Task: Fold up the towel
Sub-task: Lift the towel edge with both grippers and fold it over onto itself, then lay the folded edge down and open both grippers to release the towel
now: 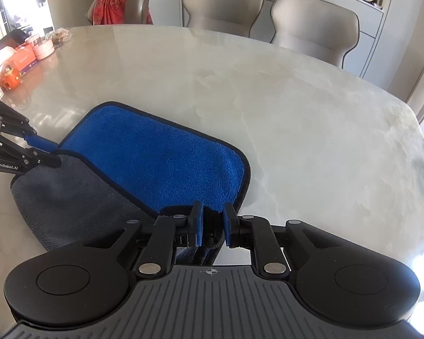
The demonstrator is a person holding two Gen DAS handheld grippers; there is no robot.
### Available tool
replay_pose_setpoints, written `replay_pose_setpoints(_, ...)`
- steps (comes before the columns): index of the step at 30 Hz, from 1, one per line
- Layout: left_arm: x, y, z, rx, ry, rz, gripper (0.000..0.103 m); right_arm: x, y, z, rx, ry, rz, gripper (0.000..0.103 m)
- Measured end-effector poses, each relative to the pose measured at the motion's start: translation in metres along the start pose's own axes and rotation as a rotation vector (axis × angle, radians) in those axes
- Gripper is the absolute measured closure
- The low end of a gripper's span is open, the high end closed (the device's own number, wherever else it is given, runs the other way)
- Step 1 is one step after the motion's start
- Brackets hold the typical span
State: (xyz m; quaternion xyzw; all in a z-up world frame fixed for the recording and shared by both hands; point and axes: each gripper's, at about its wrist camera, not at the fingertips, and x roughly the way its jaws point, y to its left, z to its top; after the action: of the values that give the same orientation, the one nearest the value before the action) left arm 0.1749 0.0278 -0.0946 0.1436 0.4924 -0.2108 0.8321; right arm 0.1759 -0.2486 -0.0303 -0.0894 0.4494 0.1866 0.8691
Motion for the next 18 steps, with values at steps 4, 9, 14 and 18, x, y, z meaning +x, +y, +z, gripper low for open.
replay_pose_setpoints(4,-0.006,0.002,-0.001,-0.033,-0.021,0.005,0.098,-0.002,-0.001,-0.002,0.009,-0.006,-0.003,0.088)
replay_pose_setpoints(9,-0.020,0.006,0.002,-0.055,-0.061,-0.009,0.100,-0.005,-0.002,0.000,0.012,-0.019,-0.004,0.088)
replay_pose_setpoints(14,-0.034,0.011,0.008,-0.064,-0.104,-0.002,0.100,-0.010,-0.003,0.002,0.011,-0.048,-0.012,0.088)
replay_pose_setpoints(18,-0.042,0.016,0.018,-0.046,-0.131,0.032,0.100,-0.016,-0.005,0.011,0.000,-0.084,-0.020,0.088)
